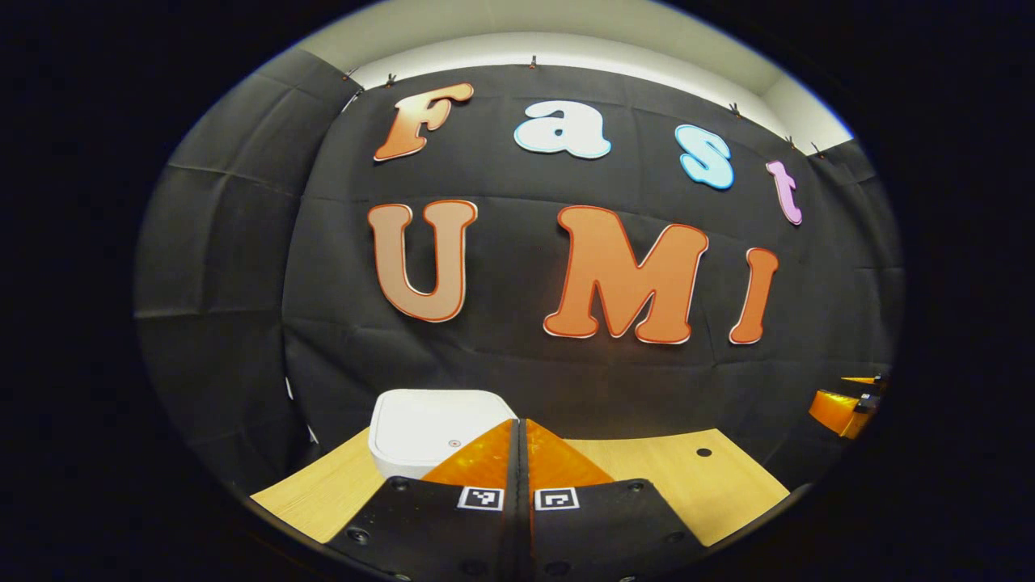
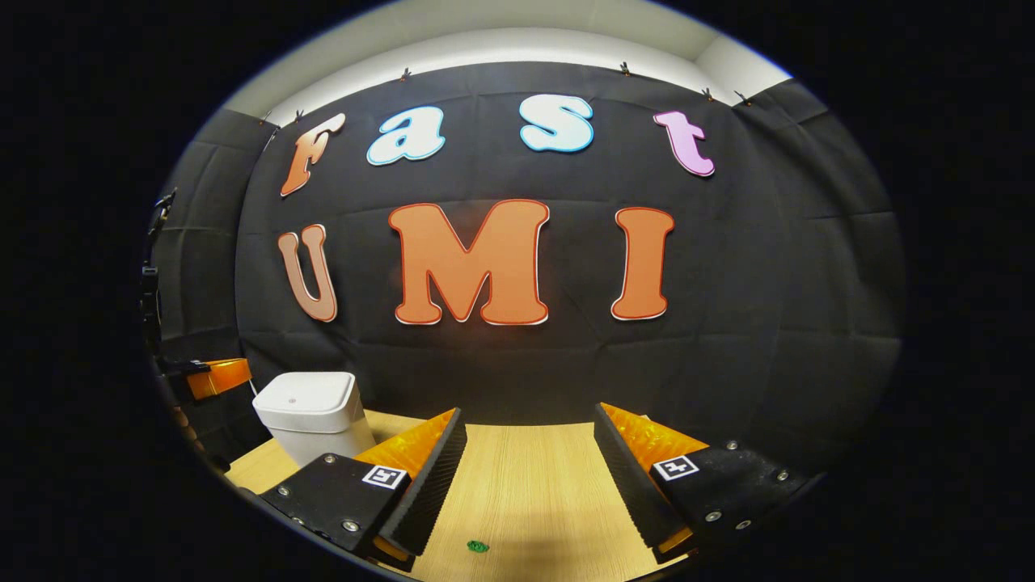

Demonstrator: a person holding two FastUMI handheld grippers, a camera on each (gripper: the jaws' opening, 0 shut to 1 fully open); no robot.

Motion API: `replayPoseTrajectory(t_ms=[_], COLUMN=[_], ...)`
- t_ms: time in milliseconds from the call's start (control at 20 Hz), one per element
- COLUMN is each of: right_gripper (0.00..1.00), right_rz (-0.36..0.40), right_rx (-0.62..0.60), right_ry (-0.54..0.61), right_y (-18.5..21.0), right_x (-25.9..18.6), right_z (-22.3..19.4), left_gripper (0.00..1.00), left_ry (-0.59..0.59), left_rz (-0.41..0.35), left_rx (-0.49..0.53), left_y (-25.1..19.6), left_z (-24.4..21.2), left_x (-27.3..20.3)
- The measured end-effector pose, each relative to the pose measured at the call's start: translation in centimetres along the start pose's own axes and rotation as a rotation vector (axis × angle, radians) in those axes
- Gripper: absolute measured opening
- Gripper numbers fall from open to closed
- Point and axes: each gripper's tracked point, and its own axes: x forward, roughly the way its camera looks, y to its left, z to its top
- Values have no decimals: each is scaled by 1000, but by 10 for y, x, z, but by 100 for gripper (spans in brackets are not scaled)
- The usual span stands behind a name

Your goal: Press the lid of the desktop garbage bin to open it, pick up the crumpled paper on the desktop and throw it into the bin, then pick up the pop can on the desktop and drop it into the bin, and finally close the garbage bin lid.

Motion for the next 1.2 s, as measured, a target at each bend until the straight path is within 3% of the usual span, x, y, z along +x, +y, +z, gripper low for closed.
replayPoseTrajectory(t_ms=[250, 600, 850, 1050, 1200], right_gripper=[94, 95, 95, 95, 95], right_rz=[0, -12, -17, -42, -44], right_rx=[0, 14, 58, 50, 49], right_ry=[4, 33, 62, 72, 81], right_y=[0, -6, -13, -21, -21], right_x=[-1, 2, 3, 4, 5], right_z=[-1, -7, -15, -19, -22], left_gripper=[0, 0, 0, 0, 0], left_ry=[63, 180, 419, 533, 562], left_rz=[39, 12, 5, -10, 32], left_rx=[2, 42, 42, -50, -20], left_y=[31, 62, 71, 69, 81], left_z=[-4, 31, -17, -59, -75], left_x=[17, 82, 125, 136, 145])
